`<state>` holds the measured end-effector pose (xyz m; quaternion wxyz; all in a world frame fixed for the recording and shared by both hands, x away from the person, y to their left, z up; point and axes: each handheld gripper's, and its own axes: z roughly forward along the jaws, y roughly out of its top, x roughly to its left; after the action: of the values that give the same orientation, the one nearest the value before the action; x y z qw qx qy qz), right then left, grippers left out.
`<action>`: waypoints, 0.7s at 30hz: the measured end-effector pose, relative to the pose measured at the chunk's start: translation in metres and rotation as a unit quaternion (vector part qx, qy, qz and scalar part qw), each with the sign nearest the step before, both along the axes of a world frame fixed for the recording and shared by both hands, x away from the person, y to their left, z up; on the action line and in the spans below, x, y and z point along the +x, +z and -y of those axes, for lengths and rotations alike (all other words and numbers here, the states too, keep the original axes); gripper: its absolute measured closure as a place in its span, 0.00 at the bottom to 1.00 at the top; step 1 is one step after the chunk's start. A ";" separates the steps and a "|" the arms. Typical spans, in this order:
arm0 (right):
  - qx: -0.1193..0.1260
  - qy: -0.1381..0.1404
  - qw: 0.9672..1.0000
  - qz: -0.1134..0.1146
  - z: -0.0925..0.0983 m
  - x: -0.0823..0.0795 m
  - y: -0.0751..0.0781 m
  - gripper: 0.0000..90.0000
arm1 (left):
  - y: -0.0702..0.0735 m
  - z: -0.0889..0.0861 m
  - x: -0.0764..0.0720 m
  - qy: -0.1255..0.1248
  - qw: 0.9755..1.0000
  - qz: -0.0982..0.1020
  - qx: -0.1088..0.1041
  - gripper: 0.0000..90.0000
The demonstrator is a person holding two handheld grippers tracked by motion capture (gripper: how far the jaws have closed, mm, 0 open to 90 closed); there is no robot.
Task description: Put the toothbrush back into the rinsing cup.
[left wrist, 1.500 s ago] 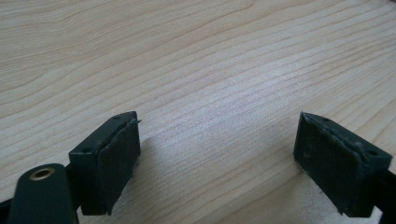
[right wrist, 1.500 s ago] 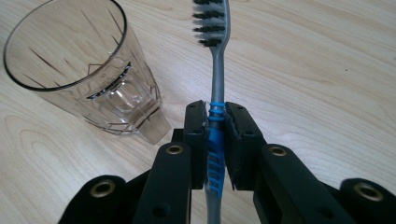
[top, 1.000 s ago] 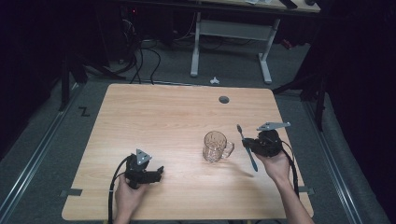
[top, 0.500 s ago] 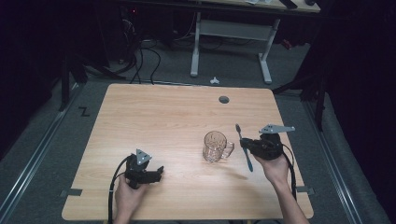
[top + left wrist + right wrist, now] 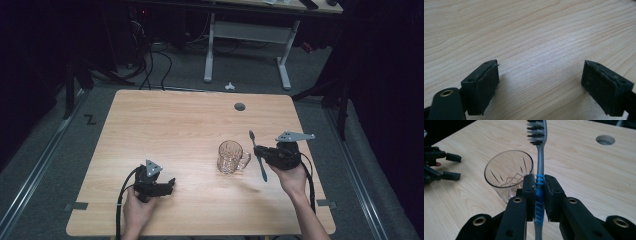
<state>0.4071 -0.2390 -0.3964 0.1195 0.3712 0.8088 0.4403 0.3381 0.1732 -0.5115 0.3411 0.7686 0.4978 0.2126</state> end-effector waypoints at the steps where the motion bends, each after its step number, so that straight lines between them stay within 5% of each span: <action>1: 0.000 0.001 1.000 0.003 -0.001 0.000 0.002 0.89 | 0.000 0.000 0.000 0.000 1.000 0.000 0.000 0.17; 21: 0.017 0.022 0.999 0.031 -0.015 0.009 0.025 0.89 | 0.000 0.000 0.000 0.000 1.000 0.000 0.000 0.17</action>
<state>0.4160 -0.2238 -0.3710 0.1282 0.3417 0.8052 0.4674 0.3382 0.1731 -0.5115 0.3411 0.7685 0.4978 0.2127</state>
